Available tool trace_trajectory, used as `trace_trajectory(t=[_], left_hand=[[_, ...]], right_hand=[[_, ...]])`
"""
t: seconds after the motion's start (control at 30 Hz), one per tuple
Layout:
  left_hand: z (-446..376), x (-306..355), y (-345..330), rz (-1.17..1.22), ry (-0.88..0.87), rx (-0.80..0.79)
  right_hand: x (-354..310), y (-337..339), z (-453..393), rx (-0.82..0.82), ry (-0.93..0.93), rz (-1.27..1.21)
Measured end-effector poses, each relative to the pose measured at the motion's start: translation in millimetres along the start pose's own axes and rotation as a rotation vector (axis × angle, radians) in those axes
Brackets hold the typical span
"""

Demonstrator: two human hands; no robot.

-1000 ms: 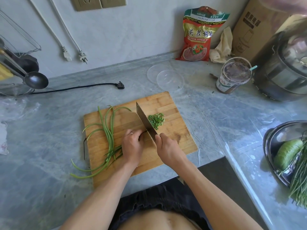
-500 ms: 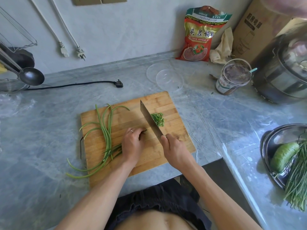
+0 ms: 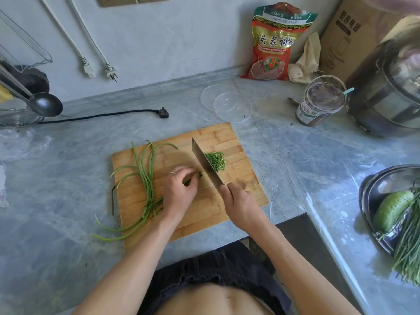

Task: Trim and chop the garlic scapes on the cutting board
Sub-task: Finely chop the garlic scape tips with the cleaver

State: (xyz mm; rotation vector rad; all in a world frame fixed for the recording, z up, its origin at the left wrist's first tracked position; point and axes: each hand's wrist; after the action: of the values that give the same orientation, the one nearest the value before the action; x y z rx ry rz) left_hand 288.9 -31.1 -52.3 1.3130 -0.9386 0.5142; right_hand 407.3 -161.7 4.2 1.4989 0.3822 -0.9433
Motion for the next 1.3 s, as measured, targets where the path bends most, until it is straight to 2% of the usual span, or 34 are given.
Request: trace_trajectory(t=[0.17, 0.3, 0.57, 0.73, 0.97, 1.3], left_hand=[[-3, -8, 13, -0.007, 0.067, -0.008], [2, -17, 19, -0.032, 0.051, -0.021], [10, -21, 12, -0.204, -0.173, -0.022], [8, -25, 7, -0.185, -0.106, -0.042], [4, -32, 1, -0.258, -0.139, -0.055], [5, -26, -4, -0.335, -0.149, 0.015]], right_hand=[[4, -1, 5, 0.017, 0.015, -0.015], [5, -3, 7, 0.018, 0.042, -0.011], [3, -10, 11, -0.011, 0.061, -0.03], [0, -10, 13, -0.021, 0.054, -0.028], [0, -11, 13, -0.021, 0.049, 0.005], [-15, -14, 17, 0.039, 0.104, 0.061]])
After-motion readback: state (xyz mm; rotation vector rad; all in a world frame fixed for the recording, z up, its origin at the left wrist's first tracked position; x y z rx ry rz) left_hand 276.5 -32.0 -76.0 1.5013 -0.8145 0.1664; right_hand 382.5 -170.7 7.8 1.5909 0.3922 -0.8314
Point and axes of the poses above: each hand's wrist, its own z-axis away from the middle knuckle, its own y-axis out of the back of the hand, x = y × z, and after that the axes turned 14 degrees about y, right-handed
